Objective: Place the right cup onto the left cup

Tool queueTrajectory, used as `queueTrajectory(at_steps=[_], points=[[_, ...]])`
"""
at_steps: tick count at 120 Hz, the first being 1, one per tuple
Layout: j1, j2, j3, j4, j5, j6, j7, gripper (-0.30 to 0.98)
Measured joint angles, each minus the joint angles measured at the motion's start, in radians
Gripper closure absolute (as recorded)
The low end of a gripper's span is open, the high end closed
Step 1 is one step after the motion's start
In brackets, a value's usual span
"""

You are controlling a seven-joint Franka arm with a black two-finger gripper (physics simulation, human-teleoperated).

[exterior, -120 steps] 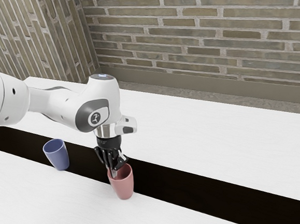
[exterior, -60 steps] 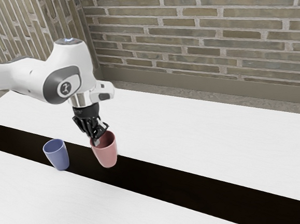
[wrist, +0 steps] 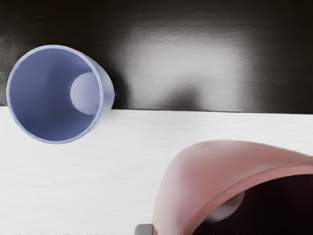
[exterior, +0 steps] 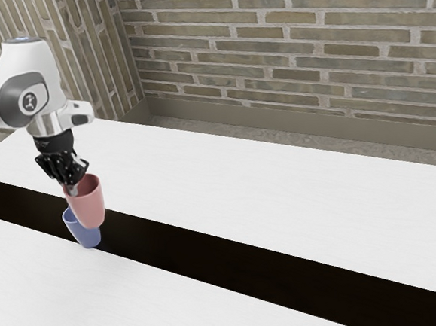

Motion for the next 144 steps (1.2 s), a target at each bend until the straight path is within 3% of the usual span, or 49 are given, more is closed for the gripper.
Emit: queueTrajectory(at_steps=[53, 107, 144], points=[[0.012, 0.138, 0.154, 0.135, -0.025, -0.017, 0.176, 0.79], [0.006, 0.268, 0.183, 0.265, -0.07, -0.017, 0.321, 0.79], [0.014, 0.291, 0.196, 0.272, -0.096, -0.017, 0.375, 0.79]])
